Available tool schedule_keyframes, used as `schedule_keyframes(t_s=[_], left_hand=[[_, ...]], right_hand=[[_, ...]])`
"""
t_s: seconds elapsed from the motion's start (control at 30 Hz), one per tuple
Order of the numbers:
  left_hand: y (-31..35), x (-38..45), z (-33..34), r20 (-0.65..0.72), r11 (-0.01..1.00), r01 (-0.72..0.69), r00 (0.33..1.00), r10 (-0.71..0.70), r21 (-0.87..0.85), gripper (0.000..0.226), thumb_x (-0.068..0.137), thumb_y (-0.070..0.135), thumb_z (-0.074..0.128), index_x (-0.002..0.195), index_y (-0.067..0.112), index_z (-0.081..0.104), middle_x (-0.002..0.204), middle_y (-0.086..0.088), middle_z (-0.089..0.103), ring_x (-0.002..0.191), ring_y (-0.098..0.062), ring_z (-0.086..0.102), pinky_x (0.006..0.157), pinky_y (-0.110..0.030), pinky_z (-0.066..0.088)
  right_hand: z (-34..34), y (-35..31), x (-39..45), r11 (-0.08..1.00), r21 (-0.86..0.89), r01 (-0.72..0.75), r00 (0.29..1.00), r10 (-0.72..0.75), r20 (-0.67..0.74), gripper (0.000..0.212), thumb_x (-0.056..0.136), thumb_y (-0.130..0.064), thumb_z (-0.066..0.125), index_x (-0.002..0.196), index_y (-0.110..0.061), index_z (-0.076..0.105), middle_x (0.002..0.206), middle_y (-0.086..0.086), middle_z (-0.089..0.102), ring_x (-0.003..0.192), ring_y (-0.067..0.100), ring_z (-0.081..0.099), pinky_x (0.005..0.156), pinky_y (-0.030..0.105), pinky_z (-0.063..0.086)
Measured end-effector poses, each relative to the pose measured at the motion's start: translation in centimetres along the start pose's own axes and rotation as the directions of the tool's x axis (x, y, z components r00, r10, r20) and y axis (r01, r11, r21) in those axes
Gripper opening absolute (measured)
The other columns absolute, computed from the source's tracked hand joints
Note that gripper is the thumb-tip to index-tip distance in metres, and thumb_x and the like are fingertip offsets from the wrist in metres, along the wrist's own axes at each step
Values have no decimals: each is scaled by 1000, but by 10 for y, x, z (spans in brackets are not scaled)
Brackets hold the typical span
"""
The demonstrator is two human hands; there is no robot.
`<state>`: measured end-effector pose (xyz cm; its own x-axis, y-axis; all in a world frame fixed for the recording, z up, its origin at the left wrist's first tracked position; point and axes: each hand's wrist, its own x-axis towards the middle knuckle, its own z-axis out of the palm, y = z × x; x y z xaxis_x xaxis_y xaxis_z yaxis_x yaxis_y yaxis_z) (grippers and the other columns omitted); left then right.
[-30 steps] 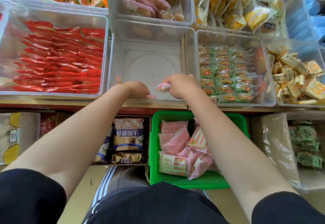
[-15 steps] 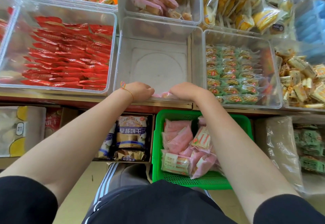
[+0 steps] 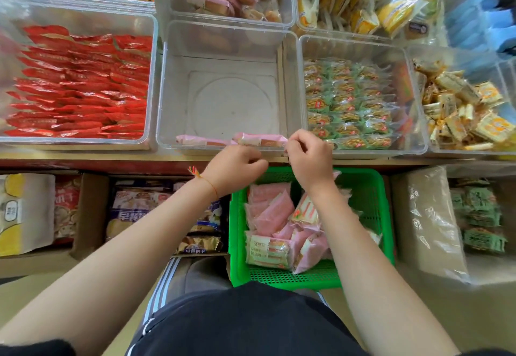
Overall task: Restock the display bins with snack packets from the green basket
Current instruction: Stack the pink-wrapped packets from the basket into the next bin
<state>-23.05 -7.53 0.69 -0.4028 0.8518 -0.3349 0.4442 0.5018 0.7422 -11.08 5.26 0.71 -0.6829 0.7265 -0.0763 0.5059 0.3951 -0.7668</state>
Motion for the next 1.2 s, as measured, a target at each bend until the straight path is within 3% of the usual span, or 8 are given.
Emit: schedule_keyframes(t_s=[0.07, 0.17, 0.27, 0.47, 0.6, 0.87, 1.03, 1.2], left_hand=[[-15, 3, 27, 144, 994, 96, 984, -101, 47, 31, 92, 25, 51, 69, 10, 64, 65, 0, 63, 61, -19, 59, 62, -34, 50], [-37, 6, 67, 246, 974, 213, 942, -227, 82, 27, 92, 25, 49, 87, 8, 68, 86, -8, 70, 77, -24, 64, 69, -36, 52], [-46, 5, 94, 289, 954, 284, 909, -301, 99, 27, 91, 22, 49, 92, 2, 66, 96, -15, 69, 74, -24, 58, 64, -32, 46], [-35, 9, 116, 314, 941, 333, 889, -334, 60, 26, 90, 21, 48, 97, 5, 68, 94, -11, 71, 88, -29, 67, 81, -43, 55], [-24, 13, 123, 300, 940, 333, 892, -339, 71, 27, 92, 20, 47, 99, 7, 70, 94, -8, 71, 86, -25, 67, 82, -41, 56], [-10, 10, 131, 308, 936, 349, 888, -342, 32, 25, 95, 17, 46, 101, 10, 70, 92, -5, 71, 84, -22, 70, 78, -35, 57], [-11, 8, 127, 302, 918, 395, 879, -369, -29, 23, 95, 17, 47, 103, 14, 69, 90, -3, 71, 82, -20, 70, 71, -28, 50], [-8, 7, 122, 278, 908, 409, 885, -373, -85, 20, 95, 18, 49, 103, 13, 66, 96, -5, 71, 83, -21, 70, 73, -33, 54]], right_hand=[[5, 33, -17, 986, -85, -142, 986, 149, 72, 24, 93, -18, 49, 74, -7, 58, 66, 9, 56, 64, 25, 54, 56, 35, 41], [16, 95, -41, 813, -526, -251, 932, 349, 94, 14, 91, -24, 53, 95, -13, 60, 98, 8, 60, 99, 28, 56, 79, 38, 45], [16, 137, -66, 529, -751, -394, 821, 571, -29, 62, 88, -39, 64, 140, -19, 35, 139, 18, 38, 127, 36, 40, 99, 48, 43], [10, 151, -73, 718, -371, -589, 802, 577, -156, 101, 81, -19, 78, 156, -20, 10, 140, 22, 30, 110, 30, 53, 80, 33, 54], [5, 155, -66, 536, 3, -844, 534, 842, -78, 98, 80, -28, 81, 152, -12, 18, 146, 19, 41, 115, 35, 59, 82, 37, 56], [7, 171, -66, 336, 203, -920, 370, 915, 162, 110, 62, -39, 84, 153, -17, 26, 133, 12, 57, 106, 35, 64, 89, 50, 57], [2, 166, -76, 359, 244, -901, 408, 892, 194, 93, 78, -30, 81, 150, -8, 26, 138, 12, 49, 116, 32, 57, 98, 47, 51], [-7, 161, -87, 356, 367, -859, 472, 829, 301, 80, 77, -27, 83, 140, -10, 37, 118, 6, 60, 96, 22, 65, 80, 42, 58]])
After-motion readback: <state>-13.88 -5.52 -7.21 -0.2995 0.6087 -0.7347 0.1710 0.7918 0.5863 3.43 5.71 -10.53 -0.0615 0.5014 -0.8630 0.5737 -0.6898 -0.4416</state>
